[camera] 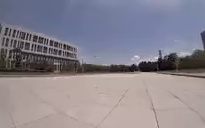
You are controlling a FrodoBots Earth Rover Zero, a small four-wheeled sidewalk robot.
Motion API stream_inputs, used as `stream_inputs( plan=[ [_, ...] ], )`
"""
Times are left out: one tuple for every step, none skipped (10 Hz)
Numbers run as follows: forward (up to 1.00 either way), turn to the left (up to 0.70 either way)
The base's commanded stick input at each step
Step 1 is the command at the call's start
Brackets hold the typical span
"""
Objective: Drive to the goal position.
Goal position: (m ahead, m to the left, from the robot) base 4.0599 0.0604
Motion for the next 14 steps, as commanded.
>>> stream_inputs(
  plan=[
    [0.5,0.0],
    [0.5,0.0],
    [0.5,0.0],
    [0.5,0.0],
    [0.5,0.0],
    [0.5,0.0],
    [0.5,0.0],
    [0.5,0.0],
    [0.5,0.0],
    [0.5,0.0],
    [0.5,0.0],
    [0.5,0.0],
    [0.5,0.0],
    [0.5,0.0]
  ],
)
